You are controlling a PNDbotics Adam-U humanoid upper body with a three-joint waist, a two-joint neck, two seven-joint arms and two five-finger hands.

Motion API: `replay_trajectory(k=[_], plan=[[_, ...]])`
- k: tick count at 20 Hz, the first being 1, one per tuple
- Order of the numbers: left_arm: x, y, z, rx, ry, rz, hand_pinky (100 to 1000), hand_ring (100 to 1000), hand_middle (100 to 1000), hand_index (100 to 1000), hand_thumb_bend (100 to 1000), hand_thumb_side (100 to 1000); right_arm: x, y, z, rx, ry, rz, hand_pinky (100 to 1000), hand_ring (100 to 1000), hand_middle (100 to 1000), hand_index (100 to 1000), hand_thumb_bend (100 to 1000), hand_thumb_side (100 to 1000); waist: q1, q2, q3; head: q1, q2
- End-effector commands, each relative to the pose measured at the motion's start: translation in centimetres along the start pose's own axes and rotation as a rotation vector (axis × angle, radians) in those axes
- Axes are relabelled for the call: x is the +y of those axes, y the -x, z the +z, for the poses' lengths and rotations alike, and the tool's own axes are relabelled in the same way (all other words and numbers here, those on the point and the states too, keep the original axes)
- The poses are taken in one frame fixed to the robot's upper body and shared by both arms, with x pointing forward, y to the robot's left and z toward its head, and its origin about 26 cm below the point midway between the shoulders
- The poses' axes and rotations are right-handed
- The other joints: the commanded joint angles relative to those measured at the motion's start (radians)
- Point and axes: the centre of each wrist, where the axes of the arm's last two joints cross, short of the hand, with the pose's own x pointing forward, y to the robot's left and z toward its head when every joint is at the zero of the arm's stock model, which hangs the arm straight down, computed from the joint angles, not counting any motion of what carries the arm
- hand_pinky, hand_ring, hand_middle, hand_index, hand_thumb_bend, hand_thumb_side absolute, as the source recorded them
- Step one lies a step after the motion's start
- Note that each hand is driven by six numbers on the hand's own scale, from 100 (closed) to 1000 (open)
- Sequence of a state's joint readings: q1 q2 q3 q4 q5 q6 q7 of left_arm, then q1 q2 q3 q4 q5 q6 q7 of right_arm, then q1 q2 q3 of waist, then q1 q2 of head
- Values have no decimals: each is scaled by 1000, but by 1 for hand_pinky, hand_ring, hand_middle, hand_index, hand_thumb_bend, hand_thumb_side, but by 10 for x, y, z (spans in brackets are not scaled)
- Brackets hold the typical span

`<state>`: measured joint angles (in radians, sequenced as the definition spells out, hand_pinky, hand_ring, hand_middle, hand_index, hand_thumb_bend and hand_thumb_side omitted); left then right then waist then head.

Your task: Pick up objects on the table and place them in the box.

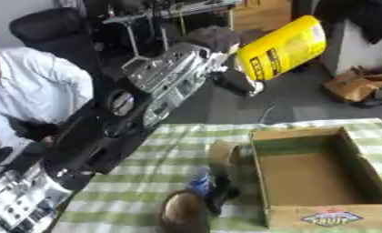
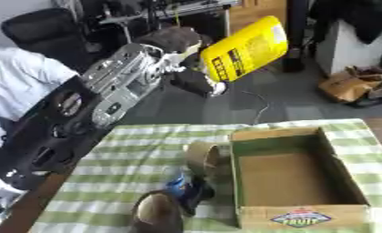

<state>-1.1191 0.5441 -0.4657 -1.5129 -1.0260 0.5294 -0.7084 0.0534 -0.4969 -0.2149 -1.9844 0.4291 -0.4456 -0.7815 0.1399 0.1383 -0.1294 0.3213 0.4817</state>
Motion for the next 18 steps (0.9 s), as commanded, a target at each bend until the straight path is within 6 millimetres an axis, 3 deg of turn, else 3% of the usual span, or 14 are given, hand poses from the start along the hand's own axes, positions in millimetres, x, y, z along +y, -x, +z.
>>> replay_trajectory(k=[1, 7, 18], plan=[[6, -3, -5, 127, 159, 100, 568, 472, 311, 460, 100, 739, -2, -2, -10, -112, 116, -104, 889, 973, 871, 886, 100, 1000, -12, -14, -4, -25, 8], [-11, -8, -23, 146, 202, 50, 592, 485, 315, 474, 100, 733, -1, -3, -9, -111, 116, -109, 890, 973, 871, 886, 100, 1000, -12, -11, -16, -23, -3], [-57, -17, -63, 186, 298, -25, 619, 520, 337, 488, 100, 750, 3, -4, -11, -115, 122, -125, 891, 974, 871, 886, 100, 1000, -14, 4, -36, 21, -26]])
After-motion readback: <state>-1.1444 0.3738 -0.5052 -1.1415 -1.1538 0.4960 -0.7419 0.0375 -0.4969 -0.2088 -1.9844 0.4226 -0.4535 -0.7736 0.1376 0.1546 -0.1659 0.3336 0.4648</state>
